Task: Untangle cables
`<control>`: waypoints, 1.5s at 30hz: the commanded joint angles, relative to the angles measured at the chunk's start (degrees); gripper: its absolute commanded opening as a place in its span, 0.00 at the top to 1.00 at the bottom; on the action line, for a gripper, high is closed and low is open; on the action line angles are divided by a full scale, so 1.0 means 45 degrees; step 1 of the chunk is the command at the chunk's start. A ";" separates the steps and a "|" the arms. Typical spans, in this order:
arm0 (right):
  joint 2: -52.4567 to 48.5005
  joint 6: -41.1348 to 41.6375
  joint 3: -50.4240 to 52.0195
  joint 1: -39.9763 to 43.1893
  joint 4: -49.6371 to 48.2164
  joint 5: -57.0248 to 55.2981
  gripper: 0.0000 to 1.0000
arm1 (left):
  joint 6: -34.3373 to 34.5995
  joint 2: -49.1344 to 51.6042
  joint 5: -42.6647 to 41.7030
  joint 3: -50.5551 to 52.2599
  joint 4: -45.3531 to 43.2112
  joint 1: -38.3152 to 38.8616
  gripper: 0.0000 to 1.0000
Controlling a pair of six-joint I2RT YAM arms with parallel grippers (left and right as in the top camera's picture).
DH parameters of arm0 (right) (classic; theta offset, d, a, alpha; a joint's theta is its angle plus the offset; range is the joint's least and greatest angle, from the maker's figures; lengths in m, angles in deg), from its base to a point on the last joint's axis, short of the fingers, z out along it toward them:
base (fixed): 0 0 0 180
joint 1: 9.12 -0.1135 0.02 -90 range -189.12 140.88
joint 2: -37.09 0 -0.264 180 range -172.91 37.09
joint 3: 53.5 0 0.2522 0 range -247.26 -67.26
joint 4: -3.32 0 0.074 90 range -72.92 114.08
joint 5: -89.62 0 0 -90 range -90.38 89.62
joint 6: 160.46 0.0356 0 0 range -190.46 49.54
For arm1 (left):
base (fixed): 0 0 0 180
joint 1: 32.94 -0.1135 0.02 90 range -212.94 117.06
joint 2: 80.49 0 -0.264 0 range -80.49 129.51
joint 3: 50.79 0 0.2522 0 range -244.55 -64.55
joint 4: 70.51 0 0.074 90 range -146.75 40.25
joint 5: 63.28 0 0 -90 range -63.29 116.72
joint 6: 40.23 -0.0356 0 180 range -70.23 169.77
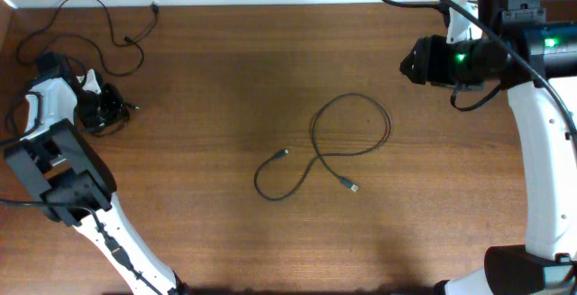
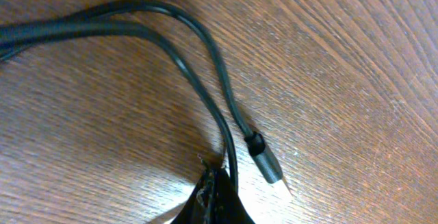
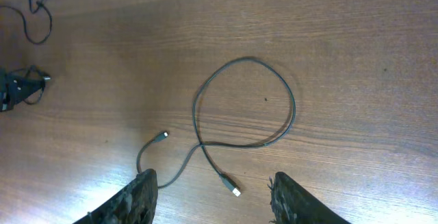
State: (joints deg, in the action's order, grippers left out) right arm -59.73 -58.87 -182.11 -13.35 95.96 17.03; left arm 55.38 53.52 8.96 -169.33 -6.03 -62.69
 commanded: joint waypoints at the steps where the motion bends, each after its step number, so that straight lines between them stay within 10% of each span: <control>1: -0.0024 -0.0146 0.0068 -0.0068 -0.0015 -0.0015 0.46 | 0.0170 0.0189 0.0131 -0.0291 0.0199 -0.0165 1.00; 6: -0.0024 -0.0146 0.0068 -0.0068 -0.0005 -0.0015 0.46 | 0.0175 -0.0053 0.0121 -0.1690 0.1370 -0.0146 0.96; 15: -0.0024 -0.0146 0.0068 -0.0068 0.0005 -0.0019 0.46 | 0.0612 -0.0860 0.0121 -0.3555 0.3113 -0.0146 0.01; 22: -0.0024 -0.0136 0.0068 -0.0068 0.0039 -0.0010 0.46 | 0.0933 -0.2919 -0.0194 -0.4216 0.3866 0.0597 0.01; 32: -0.0024 -0.0126 0.0068 -0.0068 -0.0039 -0.0015 0.01 | 0.0831 -0.3512 -0.1098 -0.3269 0.4915 0.5071 0.03; 45: -0.0869 0.2254 0.0068 0.0214 -0.0039 -0.3259 0.01 | 0.0840 -0.3512 0.2025 -0.0403 0.3711 1.0239 0.04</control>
State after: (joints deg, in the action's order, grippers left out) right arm -60.65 -50.50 -182.08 -13.20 95.89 5.33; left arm 59.00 37.68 11.91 -173.37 11.19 -19.83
